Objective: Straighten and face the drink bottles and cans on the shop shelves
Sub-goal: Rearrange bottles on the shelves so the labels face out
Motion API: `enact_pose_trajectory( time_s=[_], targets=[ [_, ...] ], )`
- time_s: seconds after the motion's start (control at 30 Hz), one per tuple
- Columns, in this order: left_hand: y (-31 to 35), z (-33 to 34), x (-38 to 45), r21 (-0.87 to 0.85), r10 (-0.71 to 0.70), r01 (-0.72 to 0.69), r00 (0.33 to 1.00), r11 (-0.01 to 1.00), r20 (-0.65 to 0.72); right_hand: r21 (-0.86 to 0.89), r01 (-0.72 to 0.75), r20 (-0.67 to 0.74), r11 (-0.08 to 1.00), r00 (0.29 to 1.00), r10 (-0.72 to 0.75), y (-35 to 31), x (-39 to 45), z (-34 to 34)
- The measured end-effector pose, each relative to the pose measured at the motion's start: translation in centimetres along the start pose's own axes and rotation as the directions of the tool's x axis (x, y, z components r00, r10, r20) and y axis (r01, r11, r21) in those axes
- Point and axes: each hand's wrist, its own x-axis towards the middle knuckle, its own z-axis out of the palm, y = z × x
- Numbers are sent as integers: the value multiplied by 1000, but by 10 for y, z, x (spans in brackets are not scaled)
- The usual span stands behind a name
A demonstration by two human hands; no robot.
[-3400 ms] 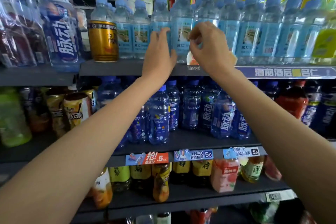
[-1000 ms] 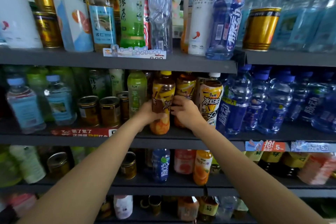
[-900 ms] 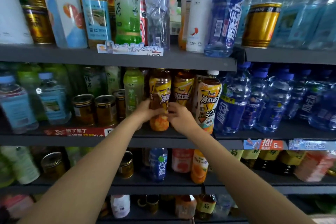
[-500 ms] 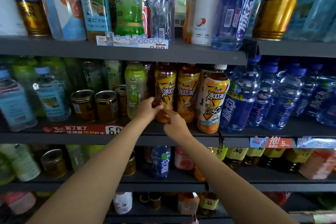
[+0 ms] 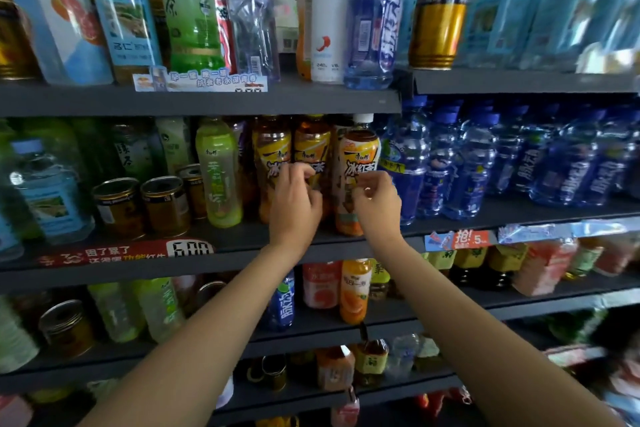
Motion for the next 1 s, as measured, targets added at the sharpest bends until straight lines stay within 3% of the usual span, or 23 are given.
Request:
enact_pose_trajectory(
  time_s=[0.1,0.2,0.3,0.47,0.57,0.7,0.83,1.0],
  targets=[
    [36,16,0,-53,139,-136,989,989,59,-19,11,-130,1000,991,-14,7,19,-29],
    [64,35,2,-75,204,-196,972,978,121,-114,30,-164,993,985,-49,10,42,-58],
    [80,57,6,-82,190,-181,973,980,128,-208,144,-45,968,987,-156,14,67,-81],
    [91,82,7,-15,85,-84,993,996,80,-195,185,236,963,962,-137,28,104,-84],
    [98,91,5,23,36,-37,998,999,55,-334,258,275,906,947,-168,33,113,-76],
    [104,99,-8,15,-49,48,999,999,25,-437,243,242,866,959,-147,30,117,-68],
    [104,95,-19,13,-155,155,987,988,29,-241,257,234,936,951,-201,31,108,-71],
    [102,90,-28,14,-149,149,986,989,69,41,335,234,941,913,-335,42,83,-92]
  ],
)
